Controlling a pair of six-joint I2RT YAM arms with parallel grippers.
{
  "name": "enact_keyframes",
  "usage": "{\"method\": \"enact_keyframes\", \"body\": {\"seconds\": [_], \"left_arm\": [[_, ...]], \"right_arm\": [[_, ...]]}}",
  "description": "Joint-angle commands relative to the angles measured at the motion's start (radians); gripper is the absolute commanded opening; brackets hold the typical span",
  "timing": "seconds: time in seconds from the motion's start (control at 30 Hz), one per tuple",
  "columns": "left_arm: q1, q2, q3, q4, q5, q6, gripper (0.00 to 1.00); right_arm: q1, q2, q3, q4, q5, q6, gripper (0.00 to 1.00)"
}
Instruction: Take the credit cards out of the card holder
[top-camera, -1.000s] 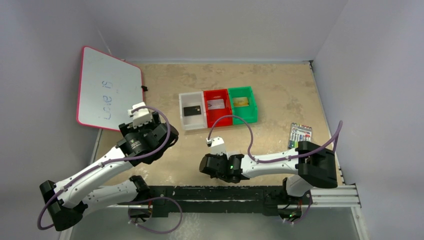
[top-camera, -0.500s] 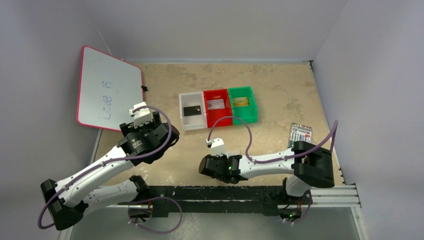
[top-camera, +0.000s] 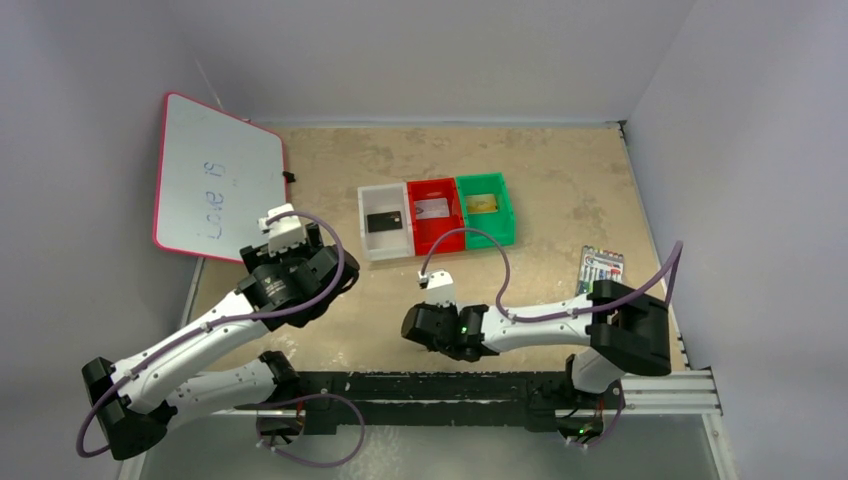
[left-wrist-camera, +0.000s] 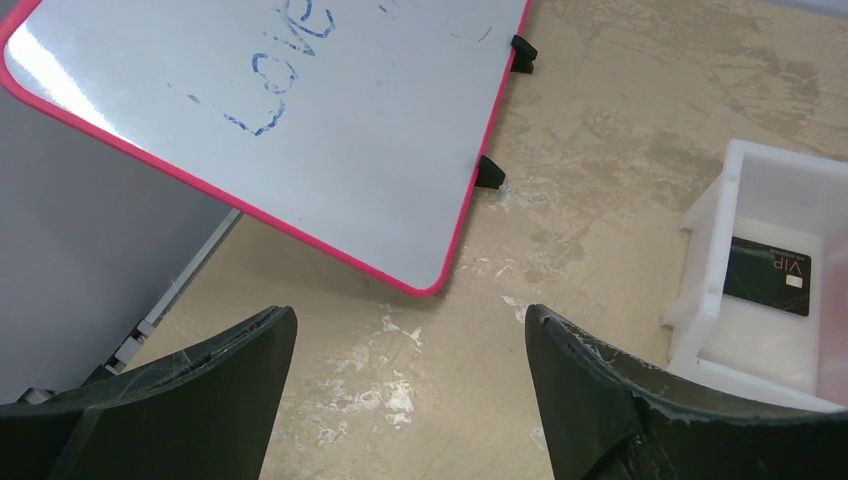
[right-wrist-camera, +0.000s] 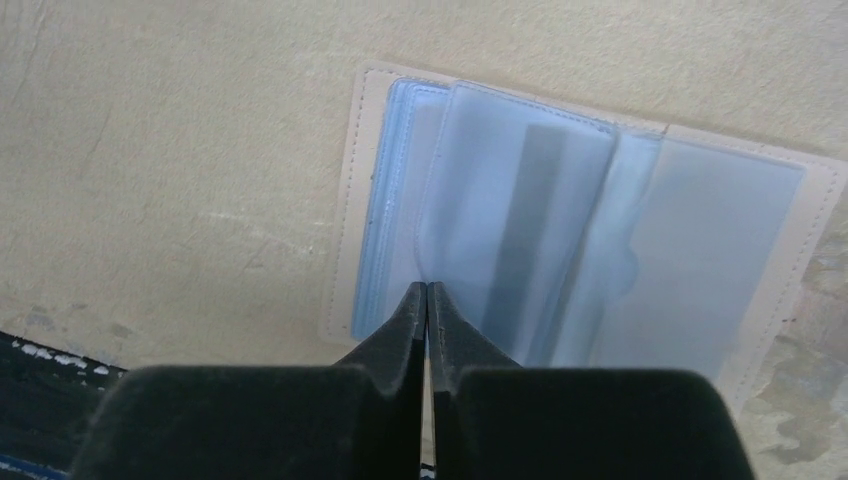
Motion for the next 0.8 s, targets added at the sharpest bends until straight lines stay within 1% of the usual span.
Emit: {"method": "enact_keyframes", "body": {"seconds": [0.0,0.13,0.23,0.37,0.47,0.53,0.7,0.77], "left_arm": [[0.003,0.006,0.035,-0.001,-0.035,-0.007,0.84],[0.003,0.011,0.036,-0.002,-0.034,-0.006,0.84],[0.003,0.014,0.036,-0.003,-0.034,-0.006,0.84],[0.003,0.015,0.037,-0.003,-0.034,-0.006,0.84],[0.003,0.02,0.037,-0.001,-0.033,-0.004,0.84],[0.003,0.025,0.037,0.0,-0.033,-0.004,0.84],[0.003,0.037,0.041,-0.001,-0.03,-0.001,0.84],[0.003,0.04,0.041,-0.001,-0.029,-0.001,0.84]], "right_arm": [[-0.039,-0.062,-0.028,-0.012,0.02,0.009,0.0],[-0.074,-0.136,-0.054,0.017,0.0,0.001,0.0],[-0.111,-0.199,-0.11,0.062,-0.033,0.011,0.0],[-0.149,-0.299,-0.202,0.103,-0.047,0.078,0.0],[-0.158,-0.36,-0.25,0.078,-0.027,0.145,0.0],[-0.158,-0.394,-0.274,0.057,-0.014,0.184,0.05],[-0.16,-0.468,-0.334,0.002,0.019,0.288,0.11],[-0.161,-0.495,-0.354,-0.024,0.031,0.331,0.19]]}}
